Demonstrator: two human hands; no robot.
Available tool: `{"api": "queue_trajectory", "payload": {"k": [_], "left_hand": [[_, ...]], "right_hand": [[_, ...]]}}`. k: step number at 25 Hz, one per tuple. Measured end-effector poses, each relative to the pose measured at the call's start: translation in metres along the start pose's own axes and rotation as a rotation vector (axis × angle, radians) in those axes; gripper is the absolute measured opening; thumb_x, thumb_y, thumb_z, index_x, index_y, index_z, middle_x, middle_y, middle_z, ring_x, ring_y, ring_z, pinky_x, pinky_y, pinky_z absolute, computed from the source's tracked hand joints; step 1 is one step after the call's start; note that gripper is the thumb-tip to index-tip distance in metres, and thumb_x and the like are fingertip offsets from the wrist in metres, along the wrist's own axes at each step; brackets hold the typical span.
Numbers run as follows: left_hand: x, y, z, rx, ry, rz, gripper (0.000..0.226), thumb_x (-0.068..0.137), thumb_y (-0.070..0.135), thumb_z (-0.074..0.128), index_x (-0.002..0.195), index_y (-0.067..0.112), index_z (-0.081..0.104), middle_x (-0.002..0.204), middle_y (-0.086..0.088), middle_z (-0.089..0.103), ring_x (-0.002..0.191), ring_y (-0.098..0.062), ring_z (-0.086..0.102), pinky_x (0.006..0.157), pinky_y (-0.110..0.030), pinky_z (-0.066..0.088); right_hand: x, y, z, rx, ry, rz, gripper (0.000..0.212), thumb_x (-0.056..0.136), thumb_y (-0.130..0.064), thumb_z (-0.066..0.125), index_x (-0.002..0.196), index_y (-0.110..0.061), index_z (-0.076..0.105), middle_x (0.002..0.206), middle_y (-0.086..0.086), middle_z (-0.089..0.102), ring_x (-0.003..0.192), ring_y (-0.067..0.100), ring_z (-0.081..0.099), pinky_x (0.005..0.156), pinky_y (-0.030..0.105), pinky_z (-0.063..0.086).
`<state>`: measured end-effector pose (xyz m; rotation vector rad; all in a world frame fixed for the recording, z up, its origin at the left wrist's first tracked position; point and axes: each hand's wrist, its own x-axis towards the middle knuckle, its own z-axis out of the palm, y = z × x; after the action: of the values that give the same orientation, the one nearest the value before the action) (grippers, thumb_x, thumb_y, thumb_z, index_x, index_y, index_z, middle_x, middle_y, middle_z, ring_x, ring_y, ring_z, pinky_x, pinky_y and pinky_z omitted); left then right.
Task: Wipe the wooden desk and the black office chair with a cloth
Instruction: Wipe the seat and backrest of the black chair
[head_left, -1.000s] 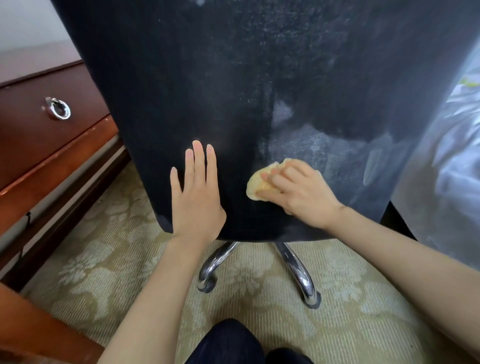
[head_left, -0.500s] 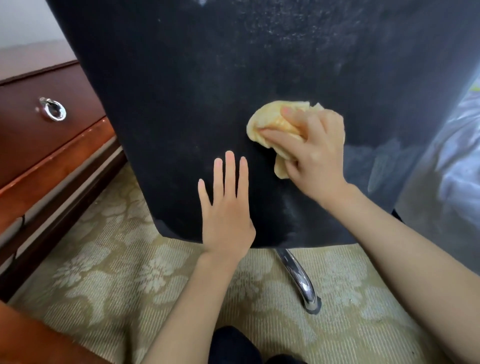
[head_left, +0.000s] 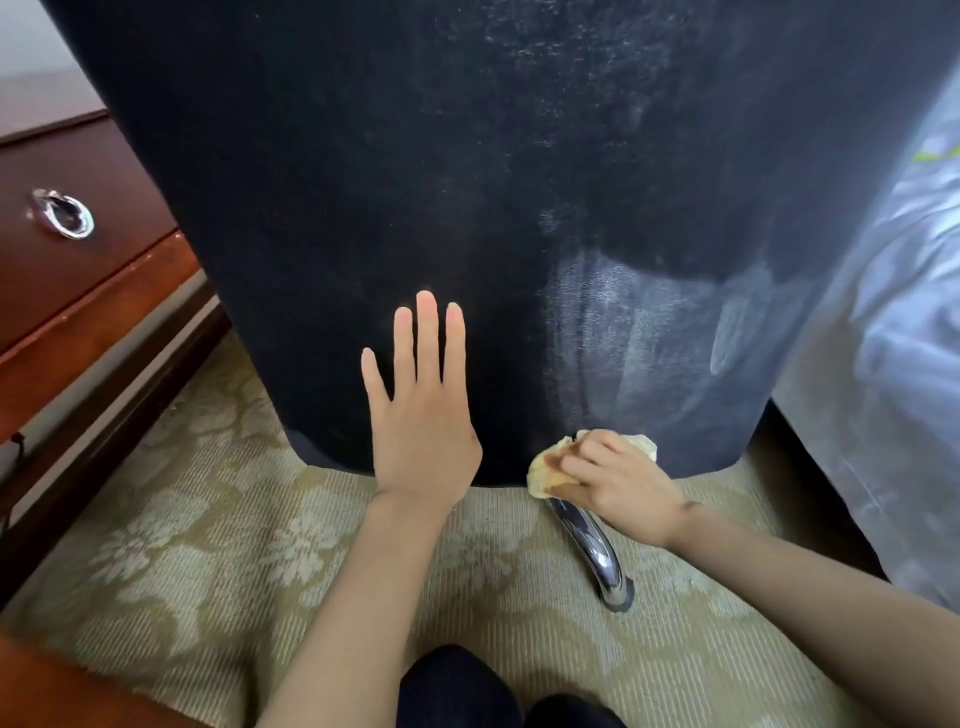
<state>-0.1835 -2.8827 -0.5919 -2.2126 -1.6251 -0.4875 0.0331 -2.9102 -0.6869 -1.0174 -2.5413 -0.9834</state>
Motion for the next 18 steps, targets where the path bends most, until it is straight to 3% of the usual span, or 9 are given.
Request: {"api": "queue_trajectory", "payload": {"k": [1,3,6,10,16,18], "left_hand": [[-0.001,-0.002,-0.001,0.018,-0.005,-0.001,0.094,0.083,0.012,0.052,0.149,0.011,-0.015,0.159,-0.015,-0.011,0.147,-0.032,-0.004,0.114,-0.054,0.015],[-0.001,-0.007,-0.003,0.051,-0.012,-0.002,0.093,0.084,0.014,0.051,0.149,0.011,-0.015,0.159,-0.015,-0.012,0.147,-0.031,-0.004,0.115,-0.055,0.015],[-0.003,-0.009,-0.006,0.072,-0.008,-0.014,0.089,0.085,0.018,0.046,0.15,0.01,-0.014,0.159,-0.014,-0.012,0.147,-0.03,-0.003,0.114,-0.057,0.013],[-0.005,0.0,-0.011,0.017,0.022,-0.077,0.09,0.082,0.018,0.047,0.151,0.011,-0.011,0.159,-0.015,-0.012,0.147,-0.031,-0.005,0.114,-0.058,0.011],[0.001,0.013,-0.015,-0.095,0.073,-0.037,0.092,0.079,0.012,0.049,0.151,0.01,-0.008,0.16,-0.014,-0.006,0.147,-0.03,0.0,0.115,-0.056,0.014],[0.002,0.013,-0.014,-0.08,0.047,-0.036,0.092,0.081,0.012,0.049,0.15,0.009,-0.011,0.159,-0.015,-0.008,0.147,-0.029,-0.001,0.116,-0.054,0.015]], "right_hand": [[0.0,0.003,-0.003,-0.007,-0.007,-0.048,0.011,0.082,-0.015,0.066,0.086,-0.022,0.073,0.083,-0.004,0.057,0.08,0.019,0.043,0.087,0.032,0.037],[0.01,0.012,-0.012,-0.017,0.015,-0.122,0.022,0.09,-0.015,0.053,0.082,-0.021,0.072,0.08,-0.004,0.056,0.076,0.018,0.051,0.084,0.031,0.04],[0.038,0.031,-0.039,-0.082,0.077,-0.114,0.008,0.082,-0.012,0.067,0.083,-0.019,0.071,0.081,-0.001,0.057,0.081,0.021,0.046,0.084,0.034,0.045],[0.083,0.058,-0.084,-0.144,0.243,0.048,0.024,0.088,-0.006,0.05,0.089,-0.017,0.072,0.087,0.003,0.064,0.084,0.022,0.039,0.085,0.035,0.044],[0.131,0.097,-0.143,-0.164,0.546,0.285,0.024,0.084,0.0,0.062,0.093,-0.018,0.075,0.097,0.011,0.069,0.092,0.028,0.055,0.08,0.036,0.042],[0.14,0.099,-0.148,-0.119,0.671,0.39,0.022,0.09,-0.005,0.057,0.094,-0.016,0.076,0.1,0.013,0.068,0.095,0.026,0.049,0.079,0.035,0.038]]}}
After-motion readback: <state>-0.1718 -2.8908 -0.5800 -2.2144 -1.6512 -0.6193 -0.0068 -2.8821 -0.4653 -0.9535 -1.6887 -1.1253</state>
